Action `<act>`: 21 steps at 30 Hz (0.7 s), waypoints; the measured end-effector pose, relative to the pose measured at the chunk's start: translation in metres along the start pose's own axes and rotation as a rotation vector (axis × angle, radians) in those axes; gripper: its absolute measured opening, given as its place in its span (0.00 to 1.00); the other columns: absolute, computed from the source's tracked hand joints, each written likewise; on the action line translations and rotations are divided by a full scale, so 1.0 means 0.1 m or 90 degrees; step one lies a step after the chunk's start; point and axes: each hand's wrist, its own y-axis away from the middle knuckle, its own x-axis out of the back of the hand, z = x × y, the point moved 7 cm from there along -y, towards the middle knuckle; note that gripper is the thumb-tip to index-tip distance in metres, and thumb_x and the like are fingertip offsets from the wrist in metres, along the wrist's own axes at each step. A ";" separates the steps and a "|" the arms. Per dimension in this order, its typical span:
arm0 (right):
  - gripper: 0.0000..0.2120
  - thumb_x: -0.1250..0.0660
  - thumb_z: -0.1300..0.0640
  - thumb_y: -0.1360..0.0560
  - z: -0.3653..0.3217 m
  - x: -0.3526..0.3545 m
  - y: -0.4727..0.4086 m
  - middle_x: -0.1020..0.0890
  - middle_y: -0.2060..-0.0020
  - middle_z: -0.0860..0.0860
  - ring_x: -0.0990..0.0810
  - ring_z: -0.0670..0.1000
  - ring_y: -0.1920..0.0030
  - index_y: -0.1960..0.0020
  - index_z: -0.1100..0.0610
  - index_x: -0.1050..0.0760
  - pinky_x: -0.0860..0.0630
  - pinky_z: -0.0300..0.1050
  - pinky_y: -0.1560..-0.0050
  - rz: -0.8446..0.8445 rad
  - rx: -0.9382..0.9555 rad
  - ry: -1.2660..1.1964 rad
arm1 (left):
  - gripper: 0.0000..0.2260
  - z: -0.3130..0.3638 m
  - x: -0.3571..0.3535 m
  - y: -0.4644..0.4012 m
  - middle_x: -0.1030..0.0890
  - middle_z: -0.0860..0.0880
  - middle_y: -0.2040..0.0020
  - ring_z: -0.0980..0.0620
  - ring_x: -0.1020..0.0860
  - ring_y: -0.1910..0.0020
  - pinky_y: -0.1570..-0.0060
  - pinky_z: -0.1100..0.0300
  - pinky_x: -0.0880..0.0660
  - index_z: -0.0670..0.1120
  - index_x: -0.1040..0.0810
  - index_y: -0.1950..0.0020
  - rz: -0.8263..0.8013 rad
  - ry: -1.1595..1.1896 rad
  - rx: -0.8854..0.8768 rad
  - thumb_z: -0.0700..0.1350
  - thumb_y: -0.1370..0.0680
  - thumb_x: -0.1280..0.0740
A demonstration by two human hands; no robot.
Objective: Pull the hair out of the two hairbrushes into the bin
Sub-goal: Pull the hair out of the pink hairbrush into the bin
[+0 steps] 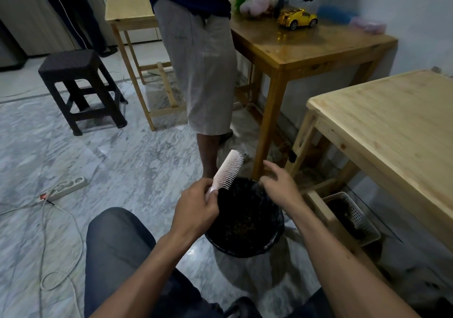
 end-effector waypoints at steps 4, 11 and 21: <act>0.29 0.31 0.49 0.22 -0.21 -0.29 0.13 0.22 0.34 0.51 0.13 0.54 0.51 0.23 0.47 0.34 0.17 0.46 0.56 -0.202 0.009 -0.361 | 0.15 0.07 -0.02 0.01 0.19 0.55 0.54 0.54 0.19 0.60 0.59 0.59 0.23 0.50 0.26 0.34 -0.020 0.032 -0.023 0.46 0.21 0.33; 0.11 0.27 0.52 0.23 -0.27 -0.51 0.24 0.15 0.60 0.56 0.19 0.48 0.68 0.48 0.60 0.18 0.23 0.37 0.68 -0.334 0.051 -0.370 | 0.24 0.10 0.04 -0.04 0.17 0.53 0.54 0.55 0.20 0.56 0.54 0.62 0.24 0.48 0.32 0.27 -0.022 0.078 -0.042 0.46 0.21 0.31; 0.05 0.29 0.59 0.22 -0.19 0.06 0.10 0.21 0.71 0.50 0.26 0.43 0.73 0.52 0.61 0.16 0.29 0.33 0.72 -0.030 0.036 -0.517 | 0.21 -0.07 0.07 -0.06 0.22 0.58 0.55 0.54 0.22 0.59 0.63 0.60 0.28 0.47 0.30 0.29 0.008 -0.026 0.021 0.47 0.21 0.32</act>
